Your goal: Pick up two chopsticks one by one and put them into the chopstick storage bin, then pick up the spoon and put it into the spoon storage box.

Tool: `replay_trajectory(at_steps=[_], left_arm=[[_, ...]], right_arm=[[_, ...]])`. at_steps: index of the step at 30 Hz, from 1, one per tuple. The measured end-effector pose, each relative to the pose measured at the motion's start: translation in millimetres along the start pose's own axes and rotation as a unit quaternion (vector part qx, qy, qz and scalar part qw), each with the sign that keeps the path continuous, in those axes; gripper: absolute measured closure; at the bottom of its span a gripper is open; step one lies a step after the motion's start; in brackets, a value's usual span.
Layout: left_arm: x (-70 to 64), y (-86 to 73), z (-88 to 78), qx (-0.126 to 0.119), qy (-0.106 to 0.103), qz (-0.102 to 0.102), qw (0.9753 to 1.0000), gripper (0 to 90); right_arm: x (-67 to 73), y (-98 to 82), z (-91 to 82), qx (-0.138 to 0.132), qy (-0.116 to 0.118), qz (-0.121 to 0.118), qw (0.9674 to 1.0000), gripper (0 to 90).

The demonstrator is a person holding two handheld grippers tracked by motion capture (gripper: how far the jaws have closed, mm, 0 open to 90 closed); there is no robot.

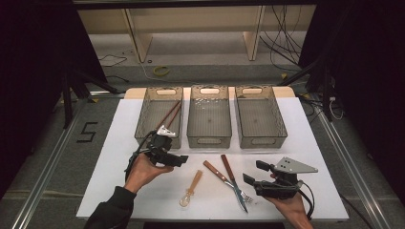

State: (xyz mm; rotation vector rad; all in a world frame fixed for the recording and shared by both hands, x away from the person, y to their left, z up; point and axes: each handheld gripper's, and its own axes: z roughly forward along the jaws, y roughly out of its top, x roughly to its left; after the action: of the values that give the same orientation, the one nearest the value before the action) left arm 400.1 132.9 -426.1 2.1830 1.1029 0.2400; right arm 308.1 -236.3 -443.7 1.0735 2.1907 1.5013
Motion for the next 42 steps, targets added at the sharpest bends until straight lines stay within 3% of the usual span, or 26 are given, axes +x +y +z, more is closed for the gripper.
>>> replay_trajectory(at_steps=[12, 24, 42], left_arm=[[-11.6, -8.4, 2.6, 0.003, -0.005, 0.008, 0.9999, 18.0], [-25.5, -13.5, 10.7, 0.022, -0.014, 0.022, 0.9994, 19.0], [-46.3, -22.5, 28.0, 0.06, -0.048, 0.05, 0.9958, 33.1]], right_arm=[[0.0, 0.0, 0.4, 0.0, 0.0, -0.002, 1.0, 28.2], [-0.3, 0.1, 0.3, 0.0, -0.001, -0.003, 1.0, 28.1], [2.2, 0.7, 0.6, 0.001, -0.003, -0.006, 1.0, 28.2]])
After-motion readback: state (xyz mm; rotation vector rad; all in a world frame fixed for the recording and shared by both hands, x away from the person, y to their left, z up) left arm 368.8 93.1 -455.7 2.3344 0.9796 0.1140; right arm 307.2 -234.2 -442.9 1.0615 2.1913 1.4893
